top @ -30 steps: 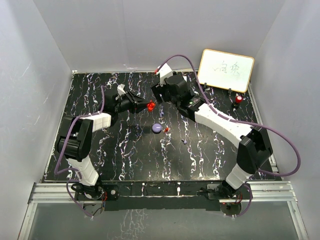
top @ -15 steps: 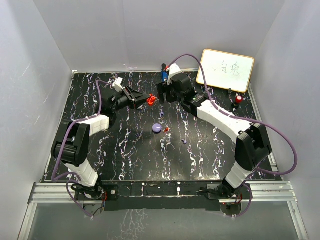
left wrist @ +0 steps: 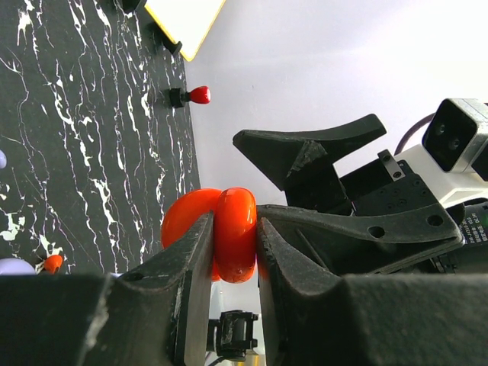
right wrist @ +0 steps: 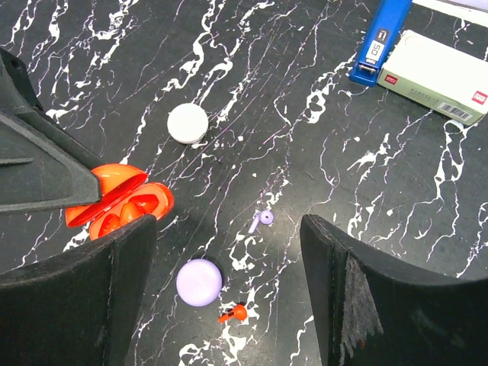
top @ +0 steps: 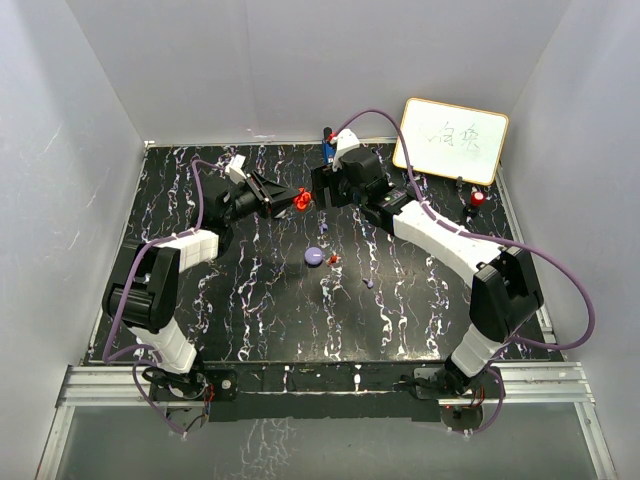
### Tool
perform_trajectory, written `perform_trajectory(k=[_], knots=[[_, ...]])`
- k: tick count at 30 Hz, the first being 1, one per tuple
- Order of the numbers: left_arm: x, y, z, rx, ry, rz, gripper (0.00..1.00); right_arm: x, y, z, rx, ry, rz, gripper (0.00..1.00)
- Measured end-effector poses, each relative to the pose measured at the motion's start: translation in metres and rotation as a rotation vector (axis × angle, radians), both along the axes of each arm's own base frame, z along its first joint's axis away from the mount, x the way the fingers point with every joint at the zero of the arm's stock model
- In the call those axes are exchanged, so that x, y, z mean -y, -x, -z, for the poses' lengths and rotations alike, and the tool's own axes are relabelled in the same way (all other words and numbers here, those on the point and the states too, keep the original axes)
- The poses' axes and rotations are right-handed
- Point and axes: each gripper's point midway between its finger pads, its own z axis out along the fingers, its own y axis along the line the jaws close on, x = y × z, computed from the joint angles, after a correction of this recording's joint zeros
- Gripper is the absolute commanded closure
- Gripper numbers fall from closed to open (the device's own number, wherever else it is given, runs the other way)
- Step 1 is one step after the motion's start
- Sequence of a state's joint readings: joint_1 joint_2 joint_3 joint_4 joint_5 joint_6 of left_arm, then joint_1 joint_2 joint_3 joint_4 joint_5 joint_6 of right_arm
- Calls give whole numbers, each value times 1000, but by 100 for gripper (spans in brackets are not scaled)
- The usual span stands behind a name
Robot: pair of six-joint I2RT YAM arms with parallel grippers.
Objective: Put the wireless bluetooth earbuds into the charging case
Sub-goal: Adjust the earbud with the charging case.
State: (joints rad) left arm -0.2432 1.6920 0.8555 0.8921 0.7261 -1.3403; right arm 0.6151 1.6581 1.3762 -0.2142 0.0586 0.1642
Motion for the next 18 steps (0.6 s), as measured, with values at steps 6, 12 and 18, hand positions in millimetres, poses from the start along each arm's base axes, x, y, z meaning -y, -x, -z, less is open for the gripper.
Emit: perform_trajectory(k=[6,12,18], knots=[[0,0,-1,3,4,1,100,-3,1,4,-12,-1,-16,25],[-1,-1,-3,12,8,-4,100,-7,2,12,-31,-2,-36,25],[-1,-1,-4,16,9,-4,100,-8,2,12,-31,-2,-38,24]])
